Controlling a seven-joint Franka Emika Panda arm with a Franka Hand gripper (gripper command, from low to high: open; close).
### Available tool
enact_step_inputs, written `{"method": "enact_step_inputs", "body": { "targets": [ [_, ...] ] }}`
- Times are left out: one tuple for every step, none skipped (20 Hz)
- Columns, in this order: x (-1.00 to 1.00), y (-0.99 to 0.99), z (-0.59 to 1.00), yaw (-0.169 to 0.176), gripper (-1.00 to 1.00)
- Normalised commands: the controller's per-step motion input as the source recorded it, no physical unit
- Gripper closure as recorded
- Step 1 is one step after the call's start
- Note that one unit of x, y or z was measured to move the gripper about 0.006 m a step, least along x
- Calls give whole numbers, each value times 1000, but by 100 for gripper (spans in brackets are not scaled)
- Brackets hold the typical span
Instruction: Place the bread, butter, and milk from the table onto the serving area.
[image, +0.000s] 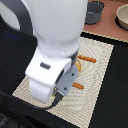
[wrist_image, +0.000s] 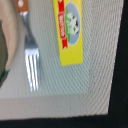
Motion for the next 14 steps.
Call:
{"method": "enact_step_inputs", "body": {
  "targets": [
    [-734, 717, 363, 0, -100],
    [-803, 640, 254, 5, -100],
    [-823, 643, 254, 9, -100],
    [-829, 646, 206, 12, -100],
    [-866, 614, 114, 24, -100],
    [-897, 591, 63, 27, -100],
    [-909, 589, 29, 27, -100],
    [-917, 580, 3, 31, -100],
    [-920, 566, 0, 32, -100],
    [-929, 537, 0, 36, -100],
    [-946, 523, 0, 38, -100],
    [-957, 511, -51, 38, -100],
    [-986, 489, -123, 34, -100],
    [-994, 500, -149, 28, -100]
  ]
}}
